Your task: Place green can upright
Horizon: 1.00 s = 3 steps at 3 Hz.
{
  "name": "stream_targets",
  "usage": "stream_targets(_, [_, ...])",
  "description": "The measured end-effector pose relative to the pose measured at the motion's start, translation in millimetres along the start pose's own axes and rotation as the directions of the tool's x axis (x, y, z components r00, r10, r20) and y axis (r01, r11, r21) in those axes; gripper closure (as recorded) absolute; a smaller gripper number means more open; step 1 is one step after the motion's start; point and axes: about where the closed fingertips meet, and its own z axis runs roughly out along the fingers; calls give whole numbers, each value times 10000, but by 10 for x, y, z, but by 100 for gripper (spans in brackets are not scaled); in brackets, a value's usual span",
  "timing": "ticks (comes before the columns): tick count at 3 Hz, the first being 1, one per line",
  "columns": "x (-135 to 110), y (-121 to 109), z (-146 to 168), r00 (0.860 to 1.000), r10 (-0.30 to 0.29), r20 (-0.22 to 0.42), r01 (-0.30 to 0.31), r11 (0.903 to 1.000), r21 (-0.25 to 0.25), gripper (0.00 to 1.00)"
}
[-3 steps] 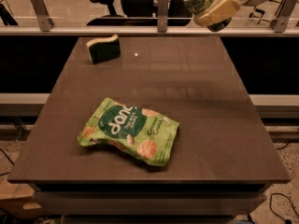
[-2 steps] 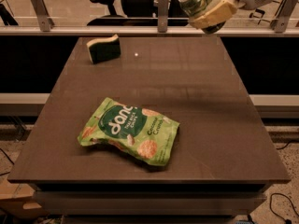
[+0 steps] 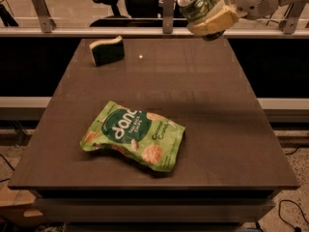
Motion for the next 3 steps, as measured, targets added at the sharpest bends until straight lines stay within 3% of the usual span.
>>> stream_targets(1, [238, -109, 3, 9950, 945, 314, -953, 9951, 276, 100])
stream_targets(2, [458, -263, -19, 9792, 1983, 424, -2008, 9775, 652, 100])
stream_targets(3, [635, -427, -90, 9603, 2743, 514, -2786, 9531, 1185, 100])
